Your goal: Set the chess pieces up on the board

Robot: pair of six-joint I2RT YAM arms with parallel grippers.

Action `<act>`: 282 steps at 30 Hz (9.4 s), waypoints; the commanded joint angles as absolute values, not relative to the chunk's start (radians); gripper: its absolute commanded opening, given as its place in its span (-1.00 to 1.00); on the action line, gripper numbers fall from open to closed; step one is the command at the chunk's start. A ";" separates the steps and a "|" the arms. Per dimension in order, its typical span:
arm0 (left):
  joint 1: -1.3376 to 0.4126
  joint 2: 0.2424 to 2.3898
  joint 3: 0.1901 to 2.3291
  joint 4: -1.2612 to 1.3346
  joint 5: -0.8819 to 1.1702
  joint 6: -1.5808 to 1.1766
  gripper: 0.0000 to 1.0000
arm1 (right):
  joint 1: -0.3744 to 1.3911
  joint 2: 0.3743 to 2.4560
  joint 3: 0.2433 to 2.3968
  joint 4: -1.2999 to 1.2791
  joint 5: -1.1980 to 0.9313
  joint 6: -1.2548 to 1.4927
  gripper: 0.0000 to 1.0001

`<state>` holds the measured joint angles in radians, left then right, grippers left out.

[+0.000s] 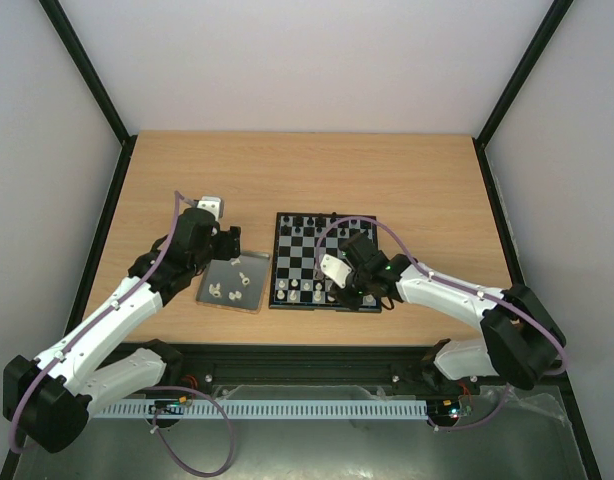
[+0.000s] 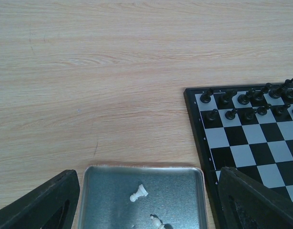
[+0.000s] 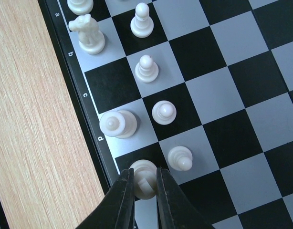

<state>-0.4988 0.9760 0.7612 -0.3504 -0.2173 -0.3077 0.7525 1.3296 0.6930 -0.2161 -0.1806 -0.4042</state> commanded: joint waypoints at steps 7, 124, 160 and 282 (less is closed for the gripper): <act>-0.492 0.976 0.749 -0.343 -0.212 -0.313 0.64 | 0.758 1.340 0.711 -0.231 -0.178 -0.403 -0.55; -0.753 1.003 0.751 -0.247 0.159 -0.176 -0.82 | 0.491 1.442 1.294 -0.634 -0.792 -0.040 0.13; -0.775 0.953 0.727 -0.214 0.263 -0.147 -0.27 | 0.636 1.665 1.434 -0.708 -1.015 -0.078 -0.85; -0.610 1.152 0.848 -0.451 -0.256 -0.412 0.91 | 0.666 1.213 0.764 -0.475 -0.298 -0.377 -0.03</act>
<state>-0.6121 1.1278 0.8040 -0.3447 -0.3016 -0.3405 0.6628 1.2507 0.7128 -0.3553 -0.2279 -0.3889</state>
